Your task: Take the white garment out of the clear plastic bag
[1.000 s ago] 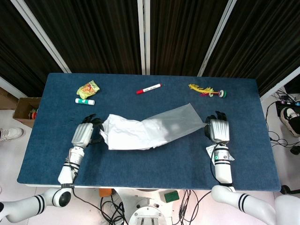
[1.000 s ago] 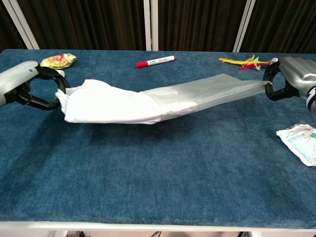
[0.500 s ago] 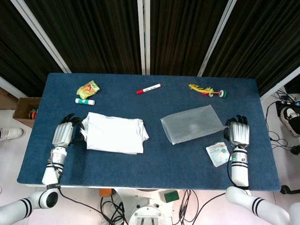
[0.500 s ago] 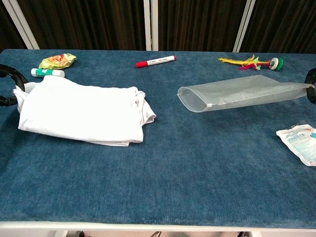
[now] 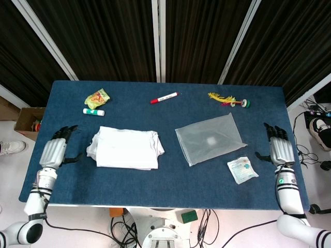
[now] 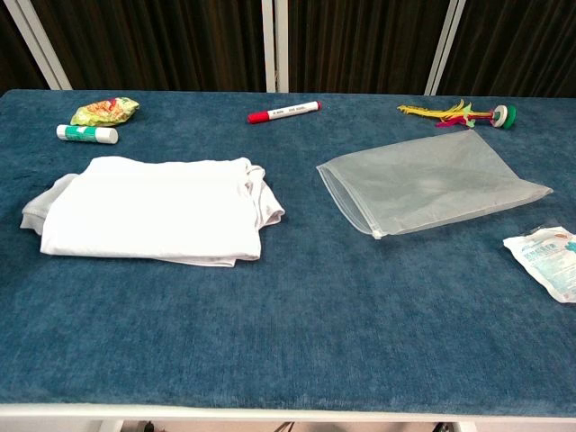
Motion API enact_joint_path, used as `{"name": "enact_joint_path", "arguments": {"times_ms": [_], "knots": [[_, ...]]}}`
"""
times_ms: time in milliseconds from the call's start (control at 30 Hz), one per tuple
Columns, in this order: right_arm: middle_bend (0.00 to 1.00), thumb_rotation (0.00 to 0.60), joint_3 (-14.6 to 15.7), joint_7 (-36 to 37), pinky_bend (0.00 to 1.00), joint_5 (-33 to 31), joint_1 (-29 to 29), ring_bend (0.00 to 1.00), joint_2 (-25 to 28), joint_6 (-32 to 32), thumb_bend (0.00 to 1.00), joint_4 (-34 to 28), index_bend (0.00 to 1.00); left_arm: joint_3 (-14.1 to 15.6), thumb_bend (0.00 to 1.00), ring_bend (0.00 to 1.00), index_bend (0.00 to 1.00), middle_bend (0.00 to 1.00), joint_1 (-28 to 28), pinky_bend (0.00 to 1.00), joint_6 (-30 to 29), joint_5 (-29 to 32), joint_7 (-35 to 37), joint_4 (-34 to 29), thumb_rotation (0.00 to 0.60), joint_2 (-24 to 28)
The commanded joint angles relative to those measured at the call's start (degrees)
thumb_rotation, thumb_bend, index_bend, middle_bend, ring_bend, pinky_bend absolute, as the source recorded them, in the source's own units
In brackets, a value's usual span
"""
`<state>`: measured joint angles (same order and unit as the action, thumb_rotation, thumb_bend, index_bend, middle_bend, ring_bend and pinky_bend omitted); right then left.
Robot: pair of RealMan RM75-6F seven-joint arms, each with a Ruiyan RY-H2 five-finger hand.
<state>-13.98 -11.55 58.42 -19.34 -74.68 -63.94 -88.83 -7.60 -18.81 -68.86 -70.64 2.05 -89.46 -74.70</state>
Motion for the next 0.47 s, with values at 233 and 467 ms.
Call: {"name": "enact_joint_path", "arguments": {"times_ms": [233,467], "knots": [[0.19,0.6,4.38,16.42,0.04,18.72,11.39,0.0,11.05,-14.67,0.25,-4.52,0.04,4.3,0.22,0.06,0.18,0.15,8.9,0.12,-12.45,-4.67,-5.7,-6.1,0.6,10.47],[0.19,0.6,8.03,18.95,0.04,22.21,15.72,0.0,12.99,-18.96,0.25,-6.06,0.04,7.07,0.22,0.06,0.18,0.15,14.21,0.12,-19.75,-9.59,-5.3,-8.38,0.6,11.6]]}}
